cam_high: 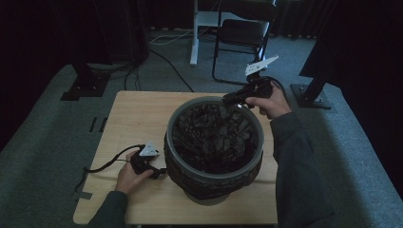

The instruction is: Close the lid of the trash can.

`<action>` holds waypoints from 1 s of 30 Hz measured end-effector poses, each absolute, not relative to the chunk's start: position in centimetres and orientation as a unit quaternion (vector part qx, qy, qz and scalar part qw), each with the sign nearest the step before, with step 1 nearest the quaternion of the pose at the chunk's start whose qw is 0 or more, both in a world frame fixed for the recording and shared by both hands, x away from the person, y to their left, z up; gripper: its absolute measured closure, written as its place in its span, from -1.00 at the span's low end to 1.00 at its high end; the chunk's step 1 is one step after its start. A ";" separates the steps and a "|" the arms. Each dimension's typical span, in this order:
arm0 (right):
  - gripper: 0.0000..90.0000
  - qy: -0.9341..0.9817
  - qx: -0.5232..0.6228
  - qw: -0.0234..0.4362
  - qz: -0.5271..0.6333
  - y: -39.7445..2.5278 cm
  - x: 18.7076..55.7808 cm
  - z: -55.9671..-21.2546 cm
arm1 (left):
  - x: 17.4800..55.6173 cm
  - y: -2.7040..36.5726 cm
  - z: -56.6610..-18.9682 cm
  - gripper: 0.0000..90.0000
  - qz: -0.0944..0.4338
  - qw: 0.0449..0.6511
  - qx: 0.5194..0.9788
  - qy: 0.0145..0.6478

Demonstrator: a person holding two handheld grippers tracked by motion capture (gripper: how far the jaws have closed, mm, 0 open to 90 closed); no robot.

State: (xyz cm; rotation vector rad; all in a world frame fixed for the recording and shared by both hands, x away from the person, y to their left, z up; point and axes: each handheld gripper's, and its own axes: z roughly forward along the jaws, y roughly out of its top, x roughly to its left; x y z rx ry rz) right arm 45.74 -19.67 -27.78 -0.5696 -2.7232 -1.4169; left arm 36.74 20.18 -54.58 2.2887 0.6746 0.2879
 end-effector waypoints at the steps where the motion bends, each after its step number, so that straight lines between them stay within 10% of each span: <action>1: 0.74 -0.872 -0.181 0.010 -0.454 -19.6 45.7 -27.8 | 36.7 20.2 -54.6 -0.76 0.112 0.361 0.888 0.262; 30: 0.72 -0.870 -0.166 0.021 -0.463 -18.0 45.8 -28.3 | 36.7 20.2 -54.6 -0.76 0.112 0.360 0.889 0.261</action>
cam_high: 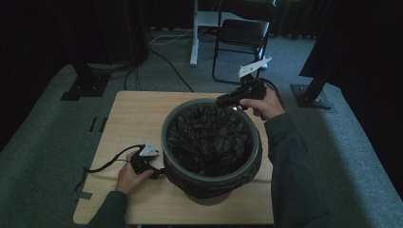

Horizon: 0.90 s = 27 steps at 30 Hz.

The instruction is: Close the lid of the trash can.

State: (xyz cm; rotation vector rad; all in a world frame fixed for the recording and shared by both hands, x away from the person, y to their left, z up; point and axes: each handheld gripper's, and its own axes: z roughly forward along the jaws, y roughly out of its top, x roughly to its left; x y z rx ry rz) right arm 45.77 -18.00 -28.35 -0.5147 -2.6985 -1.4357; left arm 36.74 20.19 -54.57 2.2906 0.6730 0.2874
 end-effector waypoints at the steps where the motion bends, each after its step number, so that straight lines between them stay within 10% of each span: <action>1: 0.72 -0.870 -0.166 0.021 -0.463 -17.9 45.8 -28.3 | 36.7 20.2 -54.6 -0.76 0.112 0.360 0.889 0.261; 22: 0.69 -0.869 -0.173 0.015 -0.463 -19.0 45.8 -28.6 | 36.7 20.2 -54.6 -0.76 0.112 0.361 0.888 0.262; 27: 0.36 -0.863 -0.180 -0.001 -0.472 -19.6 45.7 -28.3 | 36.7 20.2 -54.6 -0.76 0.112 0.361 0.888 0.262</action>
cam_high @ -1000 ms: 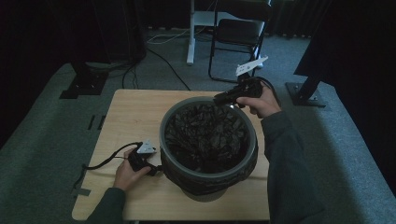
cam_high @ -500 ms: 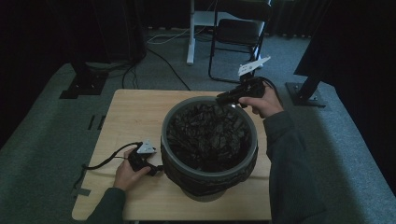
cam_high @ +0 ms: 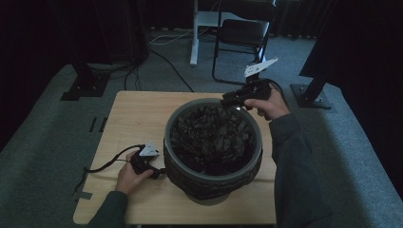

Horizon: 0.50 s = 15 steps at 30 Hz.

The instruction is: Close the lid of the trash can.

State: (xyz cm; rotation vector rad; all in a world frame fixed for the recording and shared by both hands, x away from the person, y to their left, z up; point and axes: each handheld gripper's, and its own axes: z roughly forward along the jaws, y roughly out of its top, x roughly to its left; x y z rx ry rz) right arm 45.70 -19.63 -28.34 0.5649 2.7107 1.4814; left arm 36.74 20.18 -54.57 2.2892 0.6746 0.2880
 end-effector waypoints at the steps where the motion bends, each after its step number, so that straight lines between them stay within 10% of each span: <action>1: 0.31 0.860 0.180 0.000 0.478 -19.8 45.6 -28.2 | 36.7 20.2 -54.6 -0.76 0.112 0.361 0.888 0.262; 15: -0.05 0.824 0.220 0.077 0.517 -24.1 45.1 -27.8 | 36.7 20.2 -54.6 -0.76 0.112 0.361 0.888 0.262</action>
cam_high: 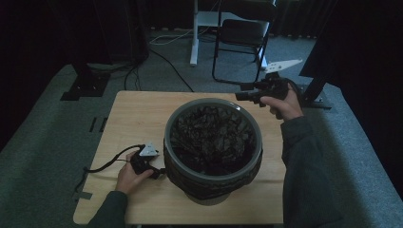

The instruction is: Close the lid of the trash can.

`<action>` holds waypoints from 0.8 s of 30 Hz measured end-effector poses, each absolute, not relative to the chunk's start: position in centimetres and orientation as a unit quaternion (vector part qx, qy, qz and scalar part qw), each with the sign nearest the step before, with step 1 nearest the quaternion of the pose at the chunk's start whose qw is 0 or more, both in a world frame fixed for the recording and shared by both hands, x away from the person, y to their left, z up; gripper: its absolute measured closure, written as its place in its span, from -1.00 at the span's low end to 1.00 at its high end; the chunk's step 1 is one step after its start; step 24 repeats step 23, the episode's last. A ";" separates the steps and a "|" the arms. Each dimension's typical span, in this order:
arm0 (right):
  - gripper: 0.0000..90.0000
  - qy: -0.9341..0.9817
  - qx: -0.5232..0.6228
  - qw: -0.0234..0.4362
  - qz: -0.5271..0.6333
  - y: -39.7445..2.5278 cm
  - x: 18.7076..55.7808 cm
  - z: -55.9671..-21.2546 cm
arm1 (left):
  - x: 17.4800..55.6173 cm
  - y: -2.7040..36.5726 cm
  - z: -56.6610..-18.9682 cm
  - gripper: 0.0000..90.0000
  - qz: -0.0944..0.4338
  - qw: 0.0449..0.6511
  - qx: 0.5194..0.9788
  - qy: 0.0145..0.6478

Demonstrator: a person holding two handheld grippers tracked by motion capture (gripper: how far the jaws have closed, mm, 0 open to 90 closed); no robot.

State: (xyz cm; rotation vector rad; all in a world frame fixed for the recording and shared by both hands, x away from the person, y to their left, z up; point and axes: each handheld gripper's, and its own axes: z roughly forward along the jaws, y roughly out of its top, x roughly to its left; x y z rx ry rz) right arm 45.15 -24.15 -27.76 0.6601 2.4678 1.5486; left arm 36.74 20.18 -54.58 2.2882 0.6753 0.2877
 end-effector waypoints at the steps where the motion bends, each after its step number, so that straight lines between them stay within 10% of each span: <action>1: -0.06 0.821 0.226 0.084 0.518 -24.5 45.1 -27.9 | 36.7 20.2 -54.6 -0.76 0.112 0.361 0.888 0.262; 24: -0.23 0.834 0.307 0.193 0.415 -27.3 44.0 -36.0 | 36.7 20.2 -54.6 -0.76 0.112 0.361 0.888 0.262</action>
